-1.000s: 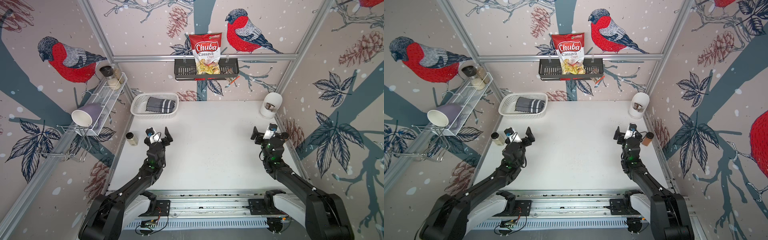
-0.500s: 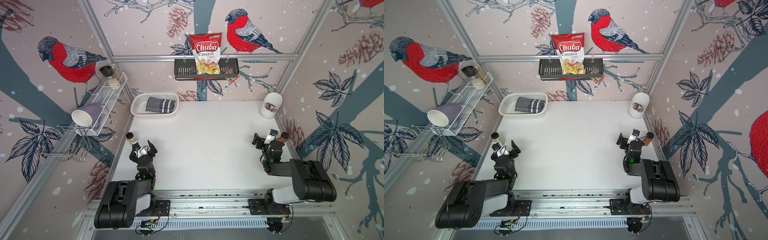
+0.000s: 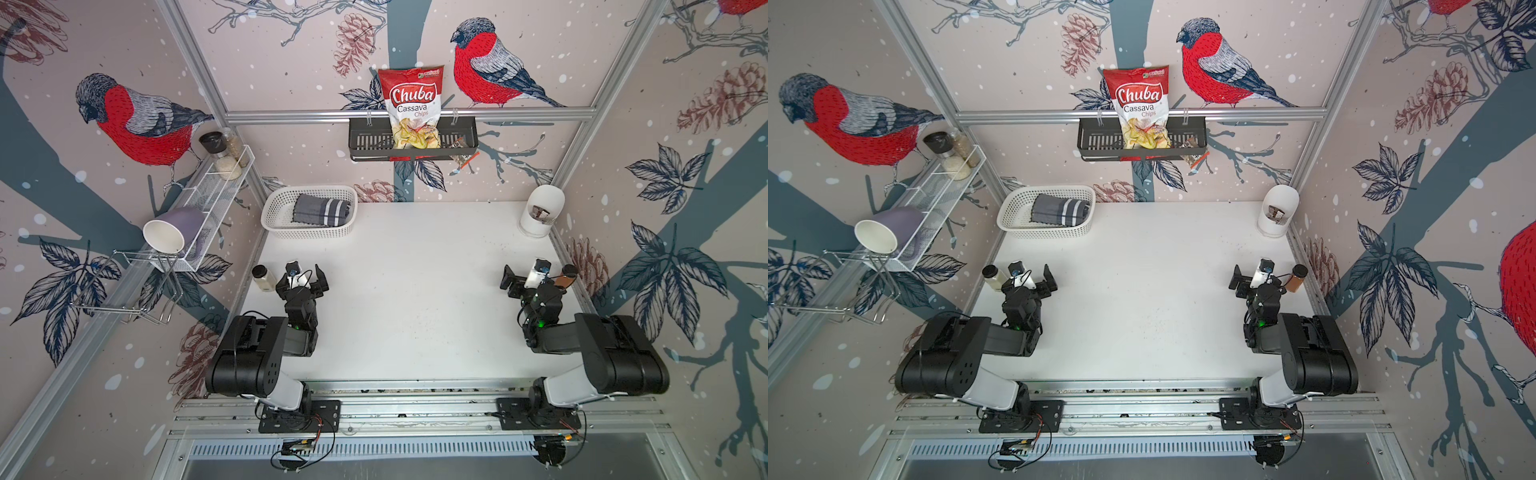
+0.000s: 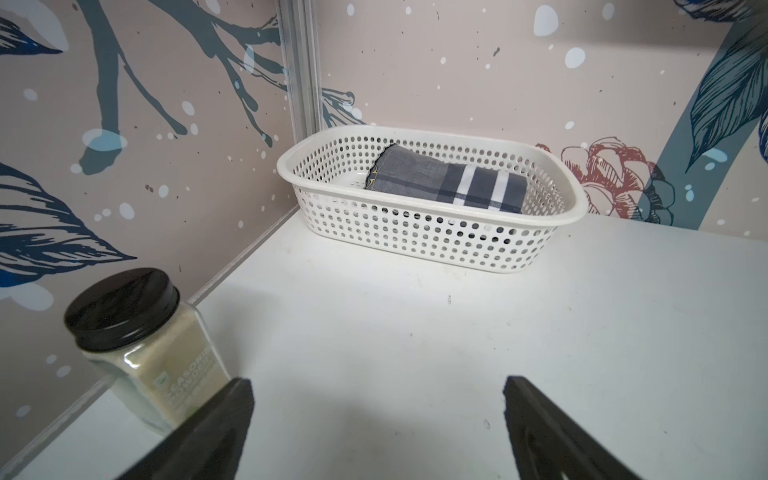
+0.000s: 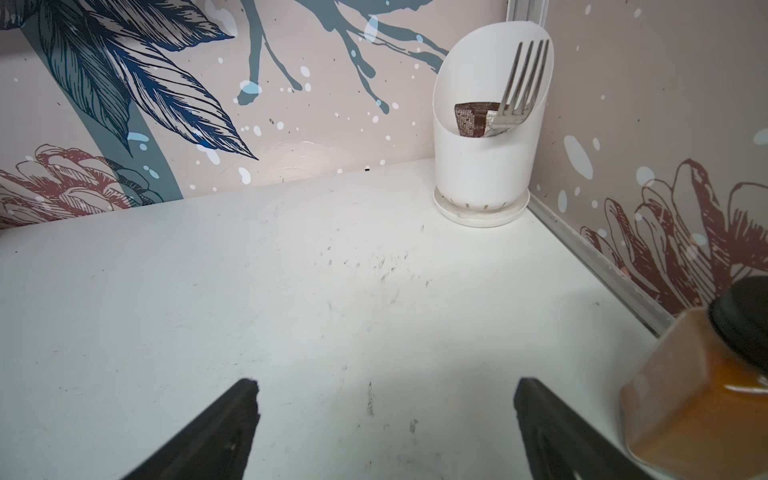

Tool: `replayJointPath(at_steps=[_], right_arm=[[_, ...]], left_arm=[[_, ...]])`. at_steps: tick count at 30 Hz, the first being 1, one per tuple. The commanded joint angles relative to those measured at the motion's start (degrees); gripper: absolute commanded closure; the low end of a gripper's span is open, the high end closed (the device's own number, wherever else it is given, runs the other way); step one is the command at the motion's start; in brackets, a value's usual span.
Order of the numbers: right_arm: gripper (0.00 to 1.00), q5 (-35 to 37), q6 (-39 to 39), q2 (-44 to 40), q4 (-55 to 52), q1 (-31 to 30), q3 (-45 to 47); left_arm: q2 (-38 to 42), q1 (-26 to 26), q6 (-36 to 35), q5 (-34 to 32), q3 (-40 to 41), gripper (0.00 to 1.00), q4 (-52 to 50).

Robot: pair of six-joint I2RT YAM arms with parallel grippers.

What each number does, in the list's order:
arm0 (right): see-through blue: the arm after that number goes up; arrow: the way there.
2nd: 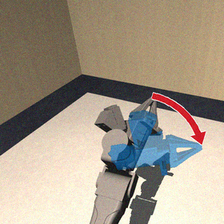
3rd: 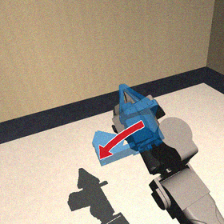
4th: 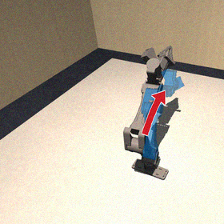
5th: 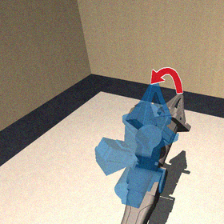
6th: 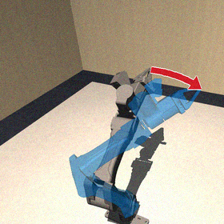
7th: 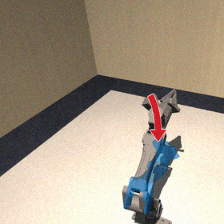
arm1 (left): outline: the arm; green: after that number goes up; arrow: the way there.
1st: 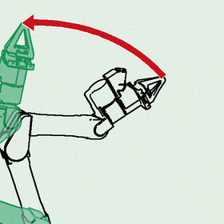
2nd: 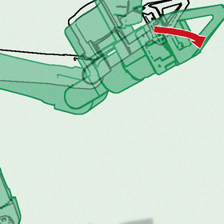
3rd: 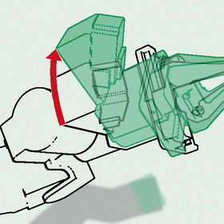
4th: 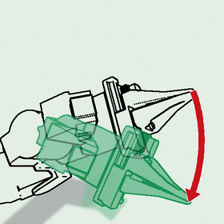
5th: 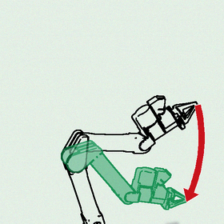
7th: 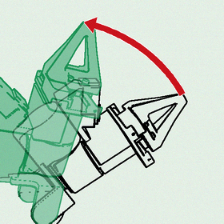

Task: Roll up the pillowcase
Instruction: Reset both arms

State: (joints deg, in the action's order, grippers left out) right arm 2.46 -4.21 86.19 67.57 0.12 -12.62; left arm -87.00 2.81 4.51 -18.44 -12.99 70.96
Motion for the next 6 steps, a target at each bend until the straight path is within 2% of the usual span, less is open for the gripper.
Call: replayJointPath(at_steps=[1, 6], right_arm=[[0.00, 0.7, 0.9, 0.1, 2.1, -0.1, -0.5], [0.00, 0.7, 0.9, -0.1, 2.2, -0.1, -0.4]], left_arm=[[-0.1, 0.0, -0.3, -0.8, -0.4, 0.03, 0.0], [0.0, -0.1, -0.4, -0.7, -0.3, 0.03, -0.1]])
